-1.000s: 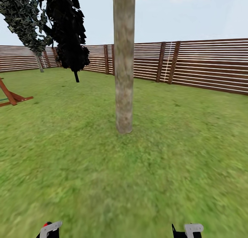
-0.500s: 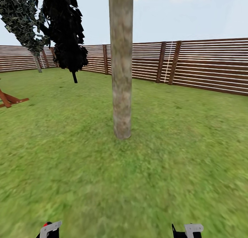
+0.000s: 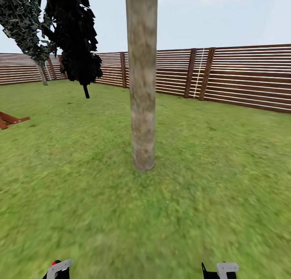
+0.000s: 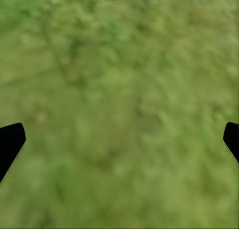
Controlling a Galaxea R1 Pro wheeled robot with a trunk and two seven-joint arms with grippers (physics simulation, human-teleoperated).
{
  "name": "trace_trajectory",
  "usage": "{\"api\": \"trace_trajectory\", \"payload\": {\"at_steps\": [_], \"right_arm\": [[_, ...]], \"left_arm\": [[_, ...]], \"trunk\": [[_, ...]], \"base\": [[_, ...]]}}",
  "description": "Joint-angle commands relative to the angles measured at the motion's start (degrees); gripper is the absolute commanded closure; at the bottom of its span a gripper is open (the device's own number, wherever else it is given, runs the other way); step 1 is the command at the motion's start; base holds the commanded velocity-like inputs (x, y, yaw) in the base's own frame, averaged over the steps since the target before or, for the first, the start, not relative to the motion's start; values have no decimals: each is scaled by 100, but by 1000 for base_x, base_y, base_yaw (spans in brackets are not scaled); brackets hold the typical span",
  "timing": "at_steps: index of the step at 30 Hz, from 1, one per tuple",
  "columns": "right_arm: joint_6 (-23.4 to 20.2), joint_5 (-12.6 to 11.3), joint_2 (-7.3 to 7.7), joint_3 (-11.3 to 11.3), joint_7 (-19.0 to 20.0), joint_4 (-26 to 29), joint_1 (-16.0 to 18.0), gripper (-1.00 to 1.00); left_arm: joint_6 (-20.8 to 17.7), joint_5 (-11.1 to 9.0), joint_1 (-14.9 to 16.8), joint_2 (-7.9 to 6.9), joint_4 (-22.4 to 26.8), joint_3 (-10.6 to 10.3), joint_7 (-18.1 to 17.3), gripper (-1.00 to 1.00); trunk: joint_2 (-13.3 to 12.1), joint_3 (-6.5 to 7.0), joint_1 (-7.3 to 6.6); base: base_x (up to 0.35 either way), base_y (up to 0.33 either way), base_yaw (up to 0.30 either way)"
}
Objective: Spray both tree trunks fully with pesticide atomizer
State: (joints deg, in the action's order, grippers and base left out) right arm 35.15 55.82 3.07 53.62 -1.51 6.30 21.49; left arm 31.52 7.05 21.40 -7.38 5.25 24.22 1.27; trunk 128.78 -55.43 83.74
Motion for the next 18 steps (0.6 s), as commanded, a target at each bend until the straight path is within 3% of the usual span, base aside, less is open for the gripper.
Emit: {"api": "trace_trajectory", "payload": {"at_steps": [1, 15, 18], "right_arm": [[18, 60, 1, 43, -16, -6, 4, -100], [18, 60, 1, 43, -16, -6, 4, -100], [18, 60, 1, 43, -13, -6, 4, -100]], "left_arm": [[21, 60, 5, 0, -7, 39, 13, 100], [22, 60, 5, 1, -7, 39, 13, 100], [23, 60, 5, 0, -7, 39, 13, 100]], "trunk": [[2, -5, 3], [2, -5, 3], [2, -5, 3]], "base": [[339, 0, 0], [339, 0, 0], [339, 0, -146]]}}
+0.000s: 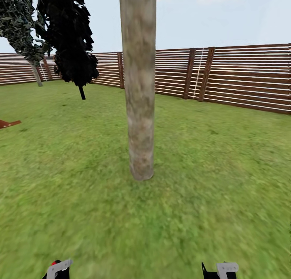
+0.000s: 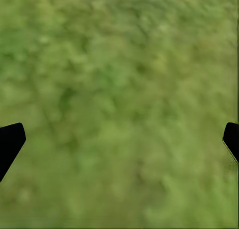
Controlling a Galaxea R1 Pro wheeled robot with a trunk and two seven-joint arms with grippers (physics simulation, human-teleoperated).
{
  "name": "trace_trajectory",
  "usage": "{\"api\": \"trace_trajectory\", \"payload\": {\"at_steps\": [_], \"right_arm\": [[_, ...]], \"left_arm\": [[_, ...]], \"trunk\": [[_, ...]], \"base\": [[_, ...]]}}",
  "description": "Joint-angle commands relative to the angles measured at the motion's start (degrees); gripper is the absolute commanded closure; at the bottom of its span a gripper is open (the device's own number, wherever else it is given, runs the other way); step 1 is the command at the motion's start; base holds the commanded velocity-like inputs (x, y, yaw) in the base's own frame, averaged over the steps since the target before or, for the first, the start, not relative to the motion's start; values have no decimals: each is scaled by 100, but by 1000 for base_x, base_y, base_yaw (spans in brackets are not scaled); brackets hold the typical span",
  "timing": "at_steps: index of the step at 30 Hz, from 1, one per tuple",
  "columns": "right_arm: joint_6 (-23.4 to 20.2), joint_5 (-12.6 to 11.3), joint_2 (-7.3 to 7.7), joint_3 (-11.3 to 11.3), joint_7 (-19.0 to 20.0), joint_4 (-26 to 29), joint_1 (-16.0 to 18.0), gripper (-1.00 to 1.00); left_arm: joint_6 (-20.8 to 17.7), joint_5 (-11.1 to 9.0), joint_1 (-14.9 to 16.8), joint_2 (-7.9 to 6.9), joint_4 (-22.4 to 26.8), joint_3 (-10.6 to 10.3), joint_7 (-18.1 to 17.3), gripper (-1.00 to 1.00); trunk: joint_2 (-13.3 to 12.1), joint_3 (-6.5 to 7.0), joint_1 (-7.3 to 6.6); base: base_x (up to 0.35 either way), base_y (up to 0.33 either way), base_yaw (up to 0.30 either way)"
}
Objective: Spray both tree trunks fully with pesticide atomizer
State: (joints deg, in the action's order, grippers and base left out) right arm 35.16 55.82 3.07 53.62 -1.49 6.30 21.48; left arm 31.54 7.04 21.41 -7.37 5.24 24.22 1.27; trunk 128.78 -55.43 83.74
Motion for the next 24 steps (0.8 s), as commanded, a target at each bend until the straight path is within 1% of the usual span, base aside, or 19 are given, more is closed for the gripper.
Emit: {"api": "trace_trajectory", "payload": {"at_steps": [1, 3, 7, 10, 12, 14, 15, 16, 17, 18, 19, 20, 21, 22, 23, 24], "right_arm": [[17, 60, 1, 43, -14, -6, 5, -100], [17, 60, 1, 43, -15, -6, 5, -100], [22, 47, -4, 48, -18, -5, 5, -100], [20, 53, -7, 47, -13, 1, 5, -100], [15, 58, -10, 54, -3, 15, 7, -100], [11, 77, -12, 40, 29, 160, 11, -100], [10, 161, -19, -48, 87, 332, 13, -100], [6, 273, -24, -184, 164, 459, 10, -100], [1, 439, -28, -410, 316, 577, 13, -100], [-4, 655, -31, -749, 602, 690, 38, -100], [-8, 795, -40, -1054, 932, 758, 99, -100], [-14, 853, -45, -1233, 1157, 800, 174, -100], [-41, 926, -49, -1558, 1617, 910, 372, -100], [-144, 977, -51, -1800, 2015, 1004, 513, -100], [-420, 1015, -51, -2084, 2620, 1191, 680, -100], [-814, 1030, -90, -2290, 3529, 1594, 894, -100]], "left_arm": [[24, 60, 3, -1, -5, 39, 13, 100], [27, 60, 3, -1, -5, 41, 13, 100], [22, 60, 3, -7, 0, 44, 13, 100], [25, 68, 3, -16, 17, 34, -15, 100], [12, 101, 3, -16, 77, -23, -51, 100], [-19, 215, 63, -28, 106, -92, -104, 100], [-34, 400, 101, -58, 116, -238, -207, 100], [-47, 569, 109, -79, 120, -371, -338, 100], [-51, 788, 120, -103, 125, -531, -564, 100], [-59, 1114, 149, -150, 156, -728, -957, 100], [-61, 1452, 237, -210, 258, -875, -1410, 100], [-71, 1701, 315, -244, 359, -963, -1756, 100], [-142, 2240, 441, -278, 604, -1098, -2523, 100], [-309, 2614, 520, -285, 829, -1151, -3051, 100], [-737, 3034, 584, -279, 1151, -1188, -3633, 100], [-1357, 3501, 618, -229, 1682, -1210, -4382, 100]], "trunk": [[2, -5, 3], [2, -5, 3], [2, -5, 3], [2, -5, 3], [2, -5, 3], [2, -5, 3], [2, -5, 3], [2, -5, 3], [2, -5, 3], [2, -5, 3], [2, -5, 3], [2, -5, 3], [2, -5, 3], [2, -5, 3], [2, -5, 3], [2, -5, 3]], "base": [[339, 0, -242], [339, 0, -145], [320, 0, -27], [107, 0, -3], [24, 0, -1], [8, 0, 0], [3, 0, 0], [2, 0, 0], [1, 0, 0], [0, 0, 0], [0, 0, 0], [0, 0, 0], [0, 0, 0], [0, 0, 0], [0, 0, 0], [0, 0, 0]]}}
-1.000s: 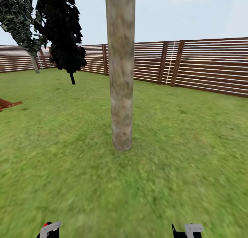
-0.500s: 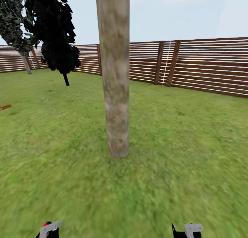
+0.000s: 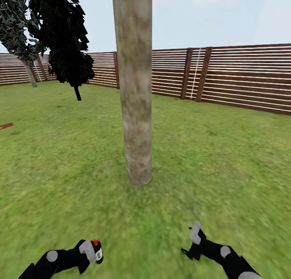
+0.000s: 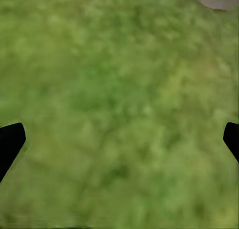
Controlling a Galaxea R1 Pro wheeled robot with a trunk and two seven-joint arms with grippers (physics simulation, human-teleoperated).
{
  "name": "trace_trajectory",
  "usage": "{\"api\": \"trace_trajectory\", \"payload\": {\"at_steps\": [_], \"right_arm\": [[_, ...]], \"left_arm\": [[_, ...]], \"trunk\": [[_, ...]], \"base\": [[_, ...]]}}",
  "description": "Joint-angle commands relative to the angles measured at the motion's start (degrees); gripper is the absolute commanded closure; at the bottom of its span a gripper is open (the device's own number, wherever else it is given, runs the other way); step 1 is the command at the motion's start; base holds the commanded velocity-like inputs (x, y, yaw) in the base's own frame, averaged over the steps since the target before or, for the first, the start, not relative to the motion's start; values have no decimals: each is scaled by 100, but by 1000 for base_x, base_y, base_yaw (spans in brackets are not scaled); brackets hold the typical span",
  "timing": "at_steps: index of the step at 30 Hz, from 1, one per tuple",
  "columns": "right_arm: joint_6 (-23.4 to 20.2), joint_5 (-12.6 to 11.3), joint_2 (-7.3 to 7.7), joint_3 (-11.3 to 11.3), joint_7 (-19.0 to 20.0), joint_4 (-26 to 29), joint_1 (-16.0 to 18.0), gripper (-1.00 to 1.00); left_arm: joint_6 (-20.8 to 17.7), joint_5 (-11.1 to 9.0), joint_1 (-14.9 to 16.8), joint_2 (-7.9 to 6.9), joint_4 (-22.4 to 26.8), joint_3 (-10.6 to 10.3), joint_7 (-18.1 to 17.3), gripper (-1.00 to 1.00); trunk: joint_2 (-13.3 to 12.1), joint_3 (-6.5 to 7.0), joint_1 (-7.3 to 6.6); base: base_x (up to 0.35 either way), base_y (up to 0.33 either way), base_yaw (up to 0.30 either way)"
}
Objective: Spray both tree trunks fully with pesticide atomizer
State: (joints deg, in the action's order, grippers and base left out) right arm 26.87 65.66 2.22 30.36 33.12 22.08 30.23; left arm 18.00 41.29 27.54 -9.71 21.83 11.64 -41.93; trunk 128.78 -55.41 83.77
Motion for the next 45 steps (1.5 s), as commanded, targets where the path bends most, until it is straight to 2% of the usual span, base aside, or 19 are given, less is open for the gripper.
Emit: {"api": "trace_trajectory", "payload": {"at_steps": [1, 3, 5, 8, 10, 11, 12, 13, 15, 18, 23, 25, 26, 27, 30, 33, 39, 45], "right_arm": [[-81, 50, -73, 0, 373, 181, 96, -100], [-235, 58, -363, -41, 697, 408, 279, -100], [-326, 66, -521, -58, 738, 436, 340, -100], [-360, 64, -598, -168, 802, 445, 365, -100], [-371, 59, -617, -529, 1113, 453, 369, -100], [-373, 56, -622, -625, 1199, 459, 369, -100], [-374, 54, -626, -661, 1233, 461, 369, 100], [-375, 53, -656, -692, 1263, 467, 370, 100], [-375, 53, -772, -720, 1288, 472, 376, 100], [-375, 52, -993, -732, 1308, 481, 377, 100], [-393, 60, -1222, -740, 1464, 482, 379, 100], [-393, 61, -1222, -817, 1487, 482, 379, 100], [-396, 57, -1222, -931, 1495, 482, 379, 100], [-399, 52, -1222, -1106, 1501, 486, 379, 100], [-401, 45, -1222, -1271, 1500, 495, 379, 100], [-402, 44, -1222, -1301, 1504, 499, 379, 100], [-402, 44, -1222, -1305, 1619, 498, 379, 100], [-394, 44, -1222, -1305, 1748, 499, 379, 100]], "left_arm": [[-150, 228, 13, 22, 254, 44, -373, 100], [-298, 390, 29, 92, 758, 46, -1170, 100], [-316, 408, 31, 126, 885, 43, -1320, 100], [-362, 426, 32, 216, 928, 35, -1369, 100], [-419, 434, 32, 341, 942, -4, -1377, 100], [-433, 441, 36, 410, 944, -109, -1377, 100], [-445, 442, 38, 444, 944, -198, -1374, 100], [-493, 442, 44, 488, 945, -342, -1373, 100], [-592, 437, 88, 551, 945, -473, -1371, 100], [-667, 438, 124, 706, 941, -545, -1368, 100], [-690, 439, 128, 842, 937, -779, -1348, 100], [-692, 451, 128, 940, 938, -803, -1333, 100], [-692, 455, 128, 972, 938, -814, -1330, 100], [-692, 457, 128, 1002, 937, -875, -1323, 100], [-713, 458, 128, 1024, 937, -1076, -1279, 100], [-734, 456, 128, 1037, 937, -1146, -1092, 100], [-728, 450, 109, 1094, 937, -1155, -853, 100], [-733, 437, 102, 1120, 937, -1210, -777, 100]], "trunk": [[2, -7, -1], [2, -7, -1], [2, -7, -1], [2, -7, -1], [2, -7, -1], [2, -7, -1], [2, -7, -1], [2, -7, -1], [2, -7, -1], [2, -7, -1], [2, -7, -1], [2, -7, -1], [2, -7, -1], [2, -7, -1], [2, -7, -1], [2, -7, -1], [2, -7, -1], [2, -7, -1]], "base": [[0, 0, 0], [0, 0, 0], [0, 0, 0], [0, 0, 0], [0, 0, 0], [0, 0, 0], [0, 0, 0], [0, 0, 0], [0, 0, 0], [0, 0, 0], [0, 0, 0], [0, 0, 0], [0, 0, 0], [0, 0, 0], [0, 0, 0], [0, 0, 0], [0, 0, 0], [0, 0, 0]]}}
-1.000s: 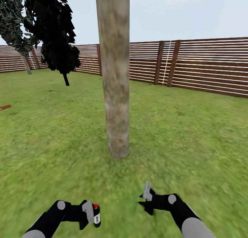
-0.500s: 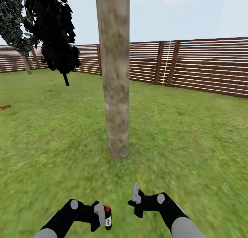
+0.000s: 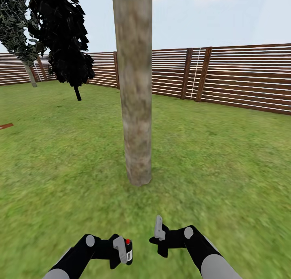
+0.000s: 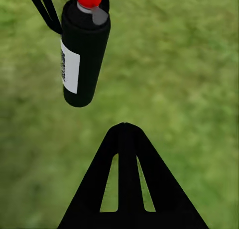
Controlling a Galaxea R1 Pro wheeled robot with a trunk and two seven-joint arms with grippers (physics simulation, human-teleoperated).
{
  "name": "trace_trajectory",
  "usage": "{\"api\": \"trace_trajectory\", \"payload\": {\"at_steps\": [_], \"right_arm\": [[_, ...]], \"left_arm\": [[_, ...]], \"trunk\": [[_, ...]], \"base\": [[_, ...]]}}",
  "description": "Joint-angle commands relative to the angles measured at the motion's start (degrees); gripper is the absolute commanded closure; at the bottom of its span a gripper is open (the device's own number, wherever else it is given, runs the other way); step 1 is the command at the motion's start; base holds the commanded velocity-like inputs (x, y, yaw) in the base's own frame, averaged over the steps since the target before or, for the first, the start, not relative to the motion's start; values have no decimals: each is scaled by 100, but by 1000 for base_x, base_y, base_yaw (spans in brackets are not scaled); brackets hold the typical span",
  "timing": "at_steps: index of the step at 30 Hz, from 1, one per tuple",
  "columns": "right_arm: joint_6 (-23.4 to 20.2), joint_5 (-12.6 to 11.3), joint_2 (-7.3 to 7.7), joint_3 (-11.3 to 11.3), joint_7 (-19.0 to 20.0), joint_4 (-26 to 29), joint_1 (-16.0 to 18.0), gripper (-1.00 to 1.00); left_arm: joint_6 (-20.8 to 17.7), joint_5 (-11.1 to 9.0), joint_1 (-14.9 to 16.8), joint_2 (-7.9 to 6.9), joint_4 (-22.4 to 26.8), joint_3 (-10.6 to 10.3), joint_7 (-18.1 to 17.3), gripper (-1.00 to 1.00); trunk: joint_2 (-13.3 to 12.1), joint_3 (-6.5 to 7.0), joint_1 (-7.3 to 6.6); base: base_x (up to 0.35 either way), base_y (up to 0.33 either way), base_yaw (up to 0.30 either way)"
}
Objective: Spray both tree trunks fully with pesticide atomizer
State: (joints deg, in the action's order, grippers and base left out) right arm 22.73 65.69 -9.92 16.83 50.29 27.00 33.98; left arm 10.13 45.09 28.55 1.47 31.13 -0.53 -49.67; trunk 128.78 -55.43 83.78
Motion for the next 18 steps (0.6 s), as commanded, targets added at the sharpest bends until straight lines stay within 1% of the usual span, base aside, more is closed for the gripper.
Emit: {"api": "trace_trajectory", "payload": {"at_steps": [1, 5, 8, 10, 12, 18], "right_arm": [[21, 40, -8, 48, 40, 7, 4, 100], [21, 36, -8, 47, 50, 7, 4, 100], [21, 32, -8, 44, 51, 7, 4, 100], [25, 32, -8, 47, 51, 7, 4, 100], [28, 32, -8, 47, 51, 7, 4, 100], [29, 31, -8, 42, 51, 7, 4, 100]], "left_arm": [[53, 54, -3, 11, 7, 8, -1, 100], [52, 53, -23, 59, 5, 19, 54, 100], [51, 41, -35, 109, -32, 21, 304, 100], [54, 36, -47, 154, -80, 19, 377, 100], [58, 41, -50, 235, -100, 18, 398, 100], [51, 27, -35, 342, -107, 9, 397, 100]], "trunk": [[2, -5, -1], [2, -5, -1], [2, -5, -1], [2, -5, -1], [2, -5, -1], [2, -5, -1]], "base": [[0, 0, 0], [0, 0, 0], [0, 0, 0], [0, 0, 0], [0, 0, 0], [0, 0, 0]]}}
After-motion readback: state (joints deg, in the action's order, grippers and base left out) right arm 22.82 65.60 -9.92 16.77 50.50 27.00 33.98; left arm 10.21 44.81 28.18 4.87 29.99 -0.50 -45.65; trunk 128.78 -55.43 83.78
